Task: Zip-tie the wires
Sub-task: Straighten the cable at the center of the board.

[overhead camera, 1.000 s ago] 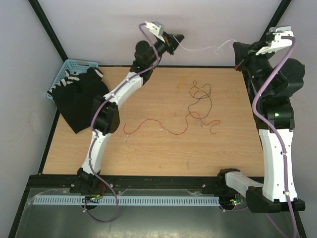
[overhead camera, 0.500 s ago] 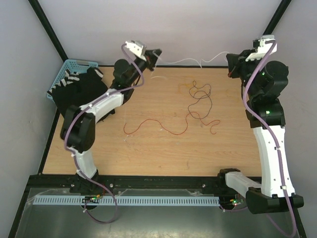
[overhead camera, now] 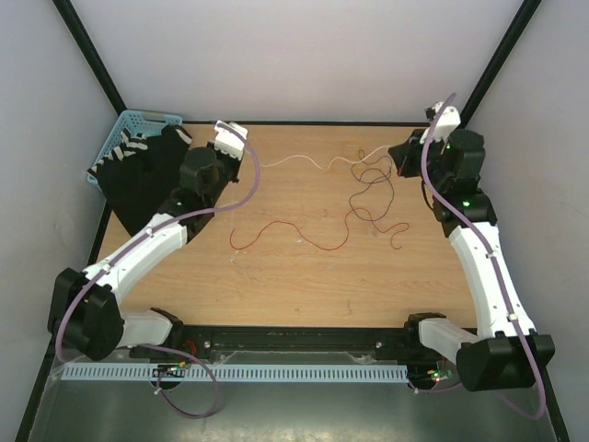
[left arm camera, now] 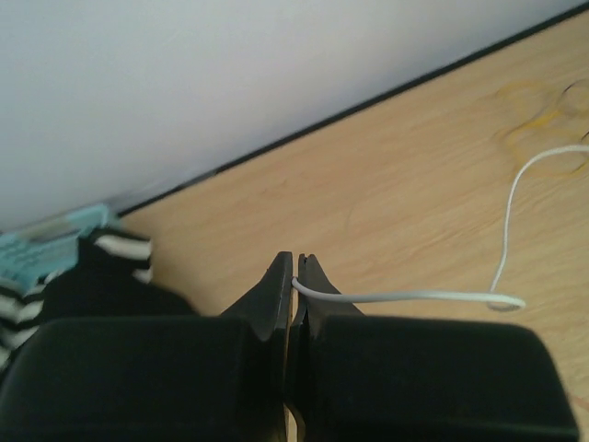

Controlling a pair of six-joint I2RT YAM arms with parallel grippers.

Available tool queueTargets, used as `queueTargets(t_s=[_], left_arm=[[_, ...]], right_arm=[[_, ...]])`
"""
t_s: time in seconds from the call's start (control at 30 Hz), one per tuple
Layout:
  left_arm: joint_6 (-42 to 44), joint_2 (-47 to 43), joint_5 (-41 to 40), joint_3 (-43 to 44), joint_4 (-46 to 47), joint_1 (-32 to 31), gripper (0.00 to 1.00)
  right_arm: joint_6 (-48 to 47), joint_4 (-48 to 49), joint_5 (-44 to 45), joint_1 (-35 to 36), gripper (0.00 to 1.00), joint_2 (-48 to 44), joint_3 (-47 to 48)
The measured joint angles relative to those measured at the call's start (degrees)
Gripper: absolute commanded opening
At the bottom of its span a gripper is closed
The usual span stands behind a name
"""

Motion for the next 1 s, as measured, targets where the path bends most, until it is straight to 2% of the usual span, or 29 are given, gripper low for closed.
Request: queueTargets(t_s=[0.13, 0.27, 0.5, 1.0], left_arm=[[2.0, -1.3, -7.3, -0.5, -9.1, -1.0, 0.0], [2.6, -1.3, -13.6, -1.3, -17.5, -3.6, 0.0], [0.8, 0.3, -23.8, -2.1, -28.3, -9.5, 0.0], [-5.7, 12.4, -25.3, -2.7, -32.1, -15.0, 0.0]], right_arm=[[0.7, -0.1, -0.5, 0.0, 0.0, 0.5, -6.3], [0.7, 0.0, 2.6, 0.0, 0.0, 0.3, -11.5], [0.6, 0.9, 7.9, 0.0, 0.0, 0.0, -15.1], [-1.5, 1.7, 22.5, -0.1, 0.0, -2.1, -19.1]])
